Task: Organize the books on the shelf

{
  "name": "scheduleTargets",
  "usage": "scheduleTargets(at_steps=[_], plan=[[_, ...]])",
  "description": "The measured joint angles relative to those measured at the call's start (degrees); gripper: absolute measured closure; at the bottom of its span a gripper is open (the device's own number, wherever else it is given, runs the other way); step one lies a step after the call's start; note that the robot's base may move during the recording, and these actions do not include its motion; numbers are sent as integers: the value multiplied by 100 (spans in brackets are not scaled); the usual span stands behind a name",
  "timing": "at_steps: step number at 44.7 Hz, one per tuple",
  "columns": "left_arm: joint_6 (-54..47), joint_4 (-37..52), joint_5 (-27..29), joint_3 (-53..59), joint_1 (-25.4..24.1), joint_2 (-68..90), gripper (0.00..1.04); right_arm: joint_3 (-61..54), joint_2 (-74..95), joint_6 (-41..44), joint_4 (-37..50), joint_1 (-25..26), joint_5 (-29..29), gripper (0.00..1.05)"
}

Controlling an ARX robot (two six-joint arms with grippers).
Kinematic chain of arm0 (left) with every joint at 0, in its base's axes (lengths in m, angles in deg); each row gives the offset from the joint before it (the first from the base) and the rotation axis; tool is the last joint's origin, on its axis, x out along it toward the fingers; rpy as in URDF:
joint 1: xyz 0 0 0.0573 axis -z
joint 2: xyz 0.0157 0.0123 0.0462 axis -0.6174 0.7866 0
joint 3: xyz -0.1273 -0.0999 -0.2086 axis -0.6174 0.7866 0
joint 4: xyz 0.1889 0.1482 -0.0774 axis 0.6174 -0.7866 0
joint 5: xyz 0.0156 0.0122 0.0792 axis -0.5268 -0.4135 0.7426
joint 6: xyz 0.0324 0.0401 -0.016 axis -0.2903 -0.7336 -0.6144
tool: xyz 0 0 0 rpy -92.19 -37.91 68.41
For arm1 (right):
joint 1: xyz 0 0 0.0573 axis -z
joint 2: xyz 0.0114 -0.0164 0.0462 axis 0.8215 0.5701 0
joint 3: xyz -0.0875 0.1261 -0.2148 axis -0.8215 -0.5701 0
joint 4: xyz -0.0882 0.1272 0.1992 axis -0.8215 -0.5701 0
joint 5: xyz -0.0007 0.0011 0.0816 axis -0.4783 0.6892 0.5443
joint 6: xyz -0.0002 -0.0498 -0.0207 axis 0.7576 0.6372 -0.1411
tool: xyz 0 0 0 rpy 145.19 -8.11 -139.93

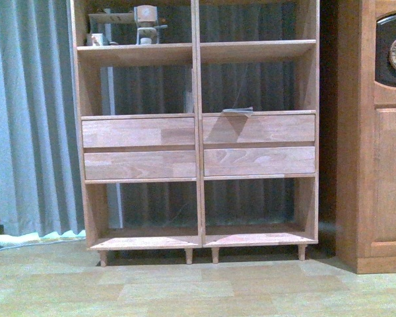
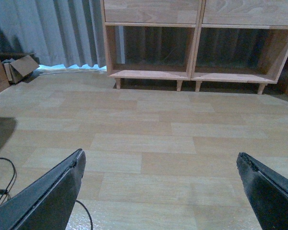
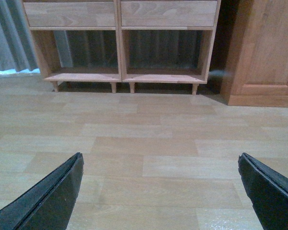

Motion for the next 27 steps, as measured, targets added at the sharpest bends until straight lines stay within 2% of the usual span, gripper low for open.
scheduleTargets(at_steps=[27], plan=[[0, 0, 0, 0, 0, 0, 7, 0, 0, 0, 0, 0, 0, 7]])
